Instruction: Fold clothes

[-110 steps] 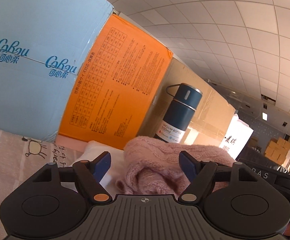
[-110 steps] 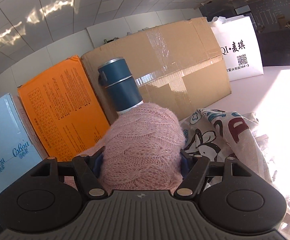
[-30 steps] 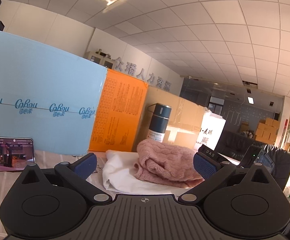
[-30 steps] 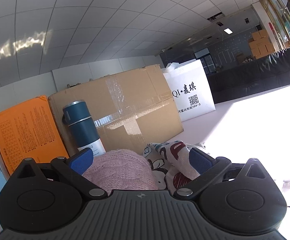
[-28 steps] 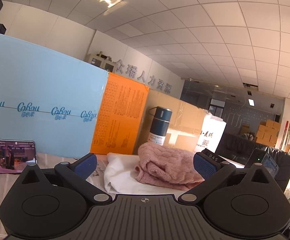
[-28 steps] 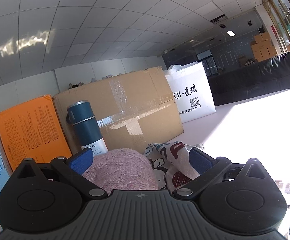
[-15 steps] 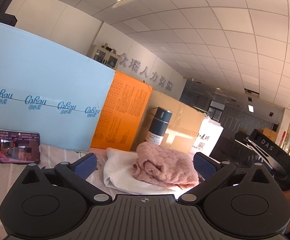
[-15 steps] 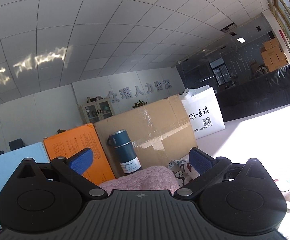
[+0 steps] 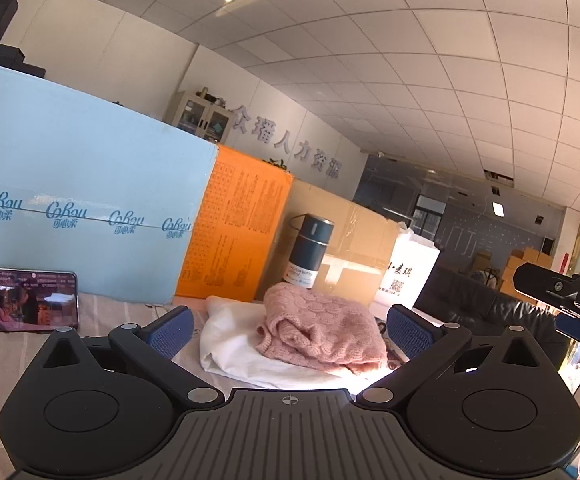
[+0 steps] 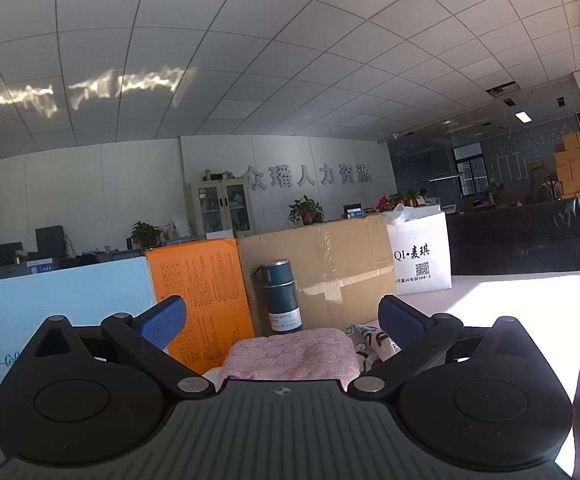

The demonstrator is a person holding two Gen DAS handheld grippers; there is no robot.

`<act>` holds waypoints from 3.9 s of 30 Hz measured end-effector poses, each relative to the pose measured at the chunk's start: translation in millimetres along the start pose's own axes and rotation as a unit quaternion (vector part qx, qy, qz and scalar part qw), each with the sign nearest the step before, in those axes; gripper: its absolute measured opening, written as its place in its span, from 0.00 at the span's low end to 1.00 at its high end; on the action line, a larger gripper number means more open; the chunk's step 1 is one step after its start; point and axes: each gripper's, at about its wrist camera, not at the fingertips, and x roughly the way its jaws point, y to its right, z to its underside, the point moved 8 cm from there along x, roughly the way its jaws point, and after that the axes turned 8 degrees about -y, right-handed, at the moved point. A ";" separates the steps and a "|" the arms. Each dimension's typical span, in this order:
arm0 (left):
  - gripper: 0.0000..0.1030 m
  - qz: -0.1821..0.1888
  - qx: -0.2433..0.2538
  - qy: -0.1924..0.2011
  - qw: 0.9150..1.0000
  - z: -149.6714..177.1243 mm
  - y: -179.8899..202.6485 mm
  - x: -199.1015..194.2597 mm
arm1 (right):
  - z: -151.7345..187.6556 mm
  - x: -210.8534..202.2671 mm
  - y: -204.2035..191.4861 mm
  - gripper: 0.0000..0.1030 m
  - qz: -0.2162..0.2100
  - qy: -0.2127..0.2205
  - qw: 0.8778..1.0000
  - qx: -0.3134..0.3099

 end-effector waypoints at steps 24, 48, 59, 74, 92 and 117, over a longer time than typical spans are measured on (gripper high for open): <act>1.00 -0.162 0.021 -0.029 0.986 23.1 -44.8 34.2 | 72.2 81.6 0.8 1.00 0.020 -0.115 0.992 0.039; 1.00 -0.216 0.041 -0.074 0.973 40.5 -72.1 52.7 | 119.2 109.1 -27.9 1.00 -0.058 -0.170 0.982 0.049; 1.00 -0.215 0.056 -0.078 0.972 44.2 -69.6 56.3 | 128.6 111.6 -35.5 1.00 -0.075 -0.205 0.974 0.058; 1.00 -0.224 0.065 -0.080 0.969 44.9 -73.0 57.6 | 130.8 115.4 -22.6 1.00 -0.025 -0.216 0.973 0.079; 1.00 -0.207 0.071 -0.069 0.973 40.2 -67.6 54.0 | 144.2 128.0 -8.4 1.00 0.056 -0.251 0.964 0.061; 1.00 -0.196 0.077 -0.063 0.976 40.2 -63.3 53.4 | 154.9 136.7 -11.3 1.00 0.049 -0.281 0.957 0.058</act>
